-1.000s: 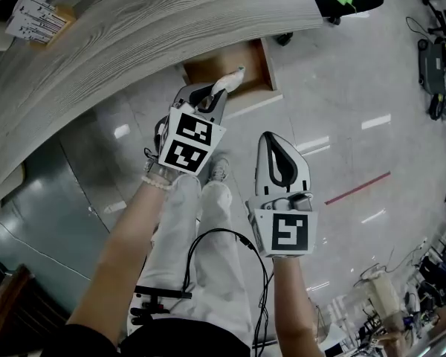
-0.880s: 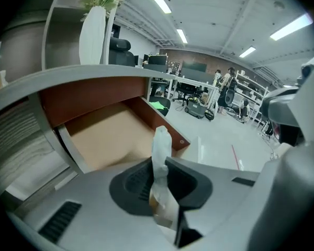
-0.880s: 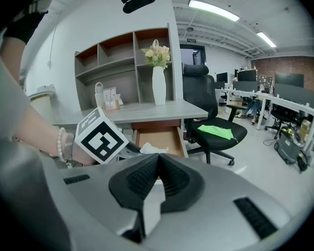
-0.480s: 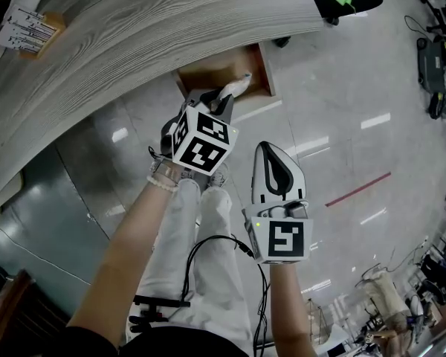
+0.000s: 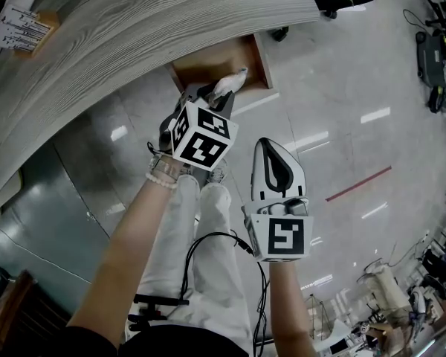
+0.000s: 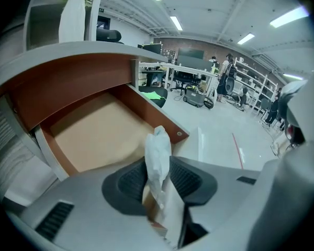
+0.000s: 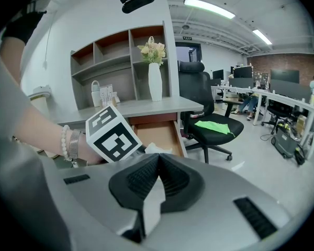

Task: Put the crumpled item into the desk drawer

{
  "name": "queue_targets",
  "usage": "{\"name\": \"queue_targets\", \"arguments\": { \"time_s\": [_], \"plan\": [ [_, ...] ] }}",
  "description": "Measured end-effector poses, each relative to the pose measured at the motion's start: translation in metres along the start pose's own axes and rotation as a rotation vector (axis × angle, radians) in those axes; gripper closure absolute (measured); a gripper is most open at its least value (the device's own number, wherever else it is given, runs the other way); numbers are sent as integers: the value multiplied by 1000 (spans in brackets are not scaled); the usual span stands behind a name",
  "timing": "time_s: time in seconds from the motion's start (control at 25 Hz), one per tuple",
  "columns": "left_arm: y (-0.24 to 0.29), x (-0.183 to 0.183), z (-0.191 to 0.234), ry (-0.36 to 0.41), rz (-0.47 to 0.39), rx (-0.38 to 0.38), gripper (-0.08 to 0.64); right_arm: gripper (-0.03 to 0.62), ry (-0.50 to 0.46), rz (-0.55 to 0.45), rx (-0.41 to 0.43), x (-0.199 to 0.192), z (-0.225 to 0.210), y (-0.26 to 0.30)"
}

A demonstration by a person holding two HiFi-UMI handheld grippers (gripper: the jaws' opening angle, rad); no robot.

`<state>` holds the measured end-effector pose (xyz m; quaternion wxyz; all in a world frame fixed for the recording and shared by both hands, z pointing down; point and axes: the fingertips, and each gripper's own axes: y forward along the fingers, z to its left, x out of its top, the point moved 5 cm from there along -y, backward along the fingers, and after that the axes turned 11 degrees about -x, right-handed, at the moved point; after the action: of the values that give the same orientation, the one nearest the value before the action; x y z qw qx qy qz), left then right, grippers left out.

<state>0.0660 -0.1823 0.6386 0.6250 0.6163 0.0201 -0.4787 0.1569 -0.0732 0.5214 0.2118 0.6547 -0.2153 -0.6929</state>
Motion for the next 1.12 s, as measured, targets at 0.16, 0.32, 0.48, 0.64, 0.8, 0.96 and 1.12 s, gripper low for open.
{"name": "queue_targets", "arguments": {
  "time_s": [0.16,0.32,0.48,0.64,0.8,0.96,1.12],
  "plan": [
    [1,-2,-3,22,6,-26,369,588,-8,0,3,-2,1,-1],
    [-4,-5,0,40,-3,-16,337,588,-2,-6,19,-1,6,-2],
    [-13,-6,9,44,-23,16,315,588,-3,-12,27,0,9,-2],
    [-19,-4,12,41,-48,26,307,588,7,-18,46,-1,13,-5],
    [-26,-2,12,56,-84,38,299,588,11,-31,66,1,19,-6],
    [-34,0,10,87,-143,28,298,588,8,-35,72,2,23,-7],
    [-44,1,10,84,-188,29,298,588,0,-36,68,1,25,-7]
  ]
}}
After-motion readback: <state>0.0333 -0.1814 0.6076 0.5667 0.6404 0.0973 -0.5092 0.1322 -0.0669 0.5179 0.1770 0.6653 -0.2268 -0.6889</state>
